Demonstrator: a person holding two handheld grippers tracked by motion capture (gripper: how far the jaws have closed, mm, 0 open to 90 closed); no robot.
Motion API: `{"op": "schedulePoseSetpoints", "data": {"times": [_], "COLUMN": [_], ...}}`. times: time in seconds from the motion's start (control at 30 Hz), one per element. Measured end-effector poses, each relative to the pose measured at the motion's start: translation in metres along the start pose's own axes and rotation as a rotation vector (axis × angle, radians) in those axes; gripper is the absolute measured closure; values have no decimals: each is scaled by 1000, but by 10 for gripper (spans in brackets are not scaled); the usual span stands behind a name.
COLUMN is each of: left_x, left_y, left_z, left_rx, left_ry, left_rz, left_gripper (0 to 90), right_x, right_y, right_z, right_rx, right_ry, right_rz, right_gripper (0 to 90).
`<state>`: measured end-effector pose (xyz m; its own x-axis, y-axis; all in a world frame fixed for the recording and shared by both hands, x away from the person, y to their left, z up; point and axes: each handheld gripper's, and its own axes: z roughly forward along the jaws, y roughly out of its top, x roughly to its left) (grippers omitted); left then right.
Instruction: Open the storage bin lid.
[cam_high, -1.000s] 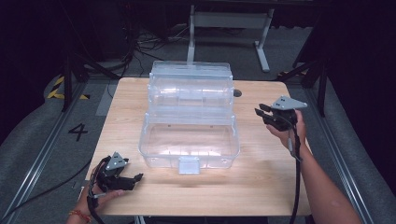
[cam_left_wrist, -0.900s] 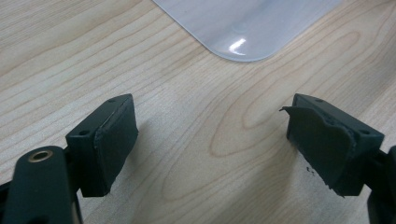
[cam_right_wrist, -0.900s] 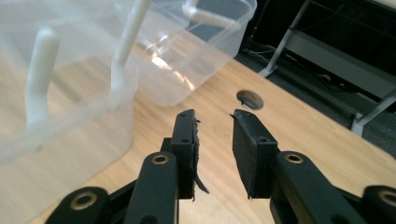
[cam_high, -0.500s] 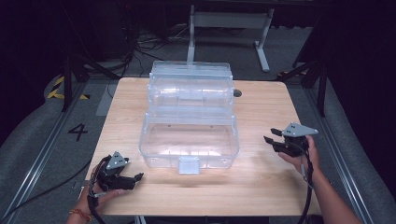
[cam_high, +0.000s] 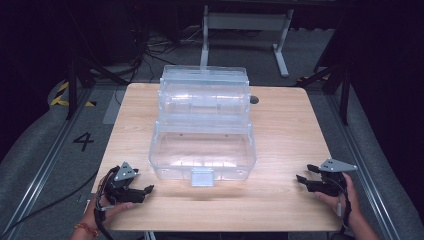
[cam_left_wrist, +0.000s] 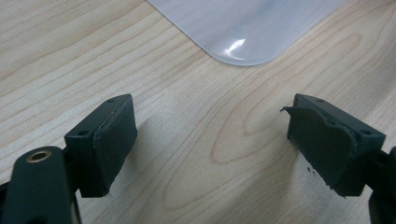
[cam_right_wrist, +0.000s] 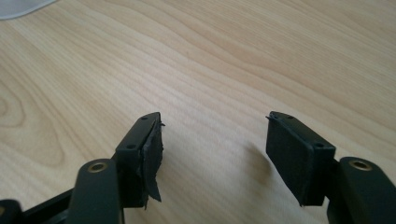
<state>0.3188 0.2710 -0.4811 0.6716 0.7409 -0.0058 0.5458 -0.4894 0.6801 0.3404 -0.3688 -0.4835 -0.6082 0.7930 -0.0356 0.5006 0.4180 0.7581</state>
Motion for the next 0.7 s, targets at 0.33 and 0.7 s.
{"op": "schedulePoseSetpoints", "data": {"times": [0.33, 0.7], "left_x": [0, 0], "left_y": [0, 0], "left_z": [0, 1], "left_rx": [0, 0], "left_ry": [3, -3], "left_rz": [5, 1], "left_gripper": [163, 162], "right_x": [-3, -3], "right_y": [-4, -4], "right_z": [0, 0], "right_rx": [12, 13], "right_ry": [17, 22], "right_rz": [46, 42], "right_gripper": [256, 247]}}
